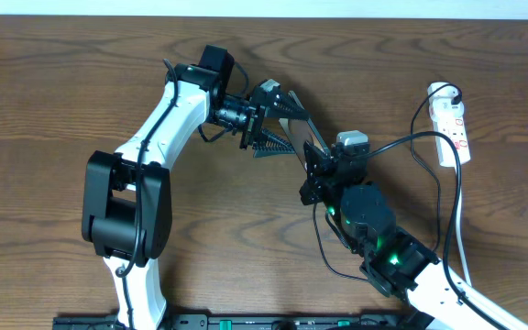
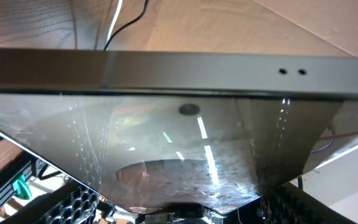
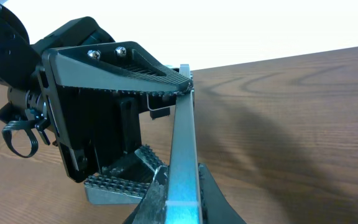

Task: Plug charger to phone and switch on socket
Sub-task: 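Close the right gripper on the phone's long edge, then open the left gripper to release the phone to the right gripper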

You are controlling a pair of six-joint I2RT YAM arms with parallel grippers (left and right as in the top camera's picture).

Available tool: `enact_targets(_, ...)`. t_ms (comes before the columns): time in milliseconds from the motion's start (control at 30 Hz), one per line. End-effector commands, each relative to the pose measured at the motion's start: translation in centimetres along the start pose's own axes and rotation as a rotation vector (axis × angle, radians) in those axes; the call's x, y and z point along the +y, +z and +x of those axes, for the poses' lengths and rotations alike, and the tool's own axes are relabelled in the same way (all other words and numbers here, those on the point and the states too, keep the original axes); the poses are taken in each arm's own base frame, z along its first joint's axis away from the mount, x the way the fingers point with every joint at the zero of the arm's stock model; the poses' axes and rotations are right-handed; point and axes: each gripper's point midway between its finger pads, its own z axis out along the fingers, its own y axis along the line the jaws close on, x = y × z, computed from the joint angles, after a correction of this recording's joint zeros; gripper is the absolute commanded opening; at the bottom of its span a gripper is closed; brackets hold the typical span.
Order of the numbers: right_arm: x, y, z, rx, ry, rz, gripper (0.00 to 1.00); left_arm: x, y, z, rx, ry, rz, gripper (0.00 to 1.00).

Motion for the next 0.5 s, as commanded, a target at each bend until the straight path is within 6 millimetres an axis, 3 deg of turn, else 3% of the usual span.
enact_targets(0, 1.89, -0.12, -0.59, 0.000, 0.022, -0.081, 0.01, -1.42, 0.12, 0.51, 0.022, 0.021, 0.031, 0.68)
enact_targets(200, 2.01, -0.13, -0.54, 0.004, 0.046, -0.088, 0.01, -1.47, 0.12, 0.44, 0.021, 0.032, 0.031, 0.75)
enact_targets(333, 2.01, -0.14, -0.56, 0.003, 0.048, -0.088, 0.01, -1.40, 0.13, 0.39, 0.019, 0.032, 0.027, 0.89)
enact_targets(467, 2.13, -0.33, -0.96, -0.007, 0.098, -0.095, 0.01, -0.91, 0.14, 0.07, 0.001, 0.032, -0.002, 0.95)
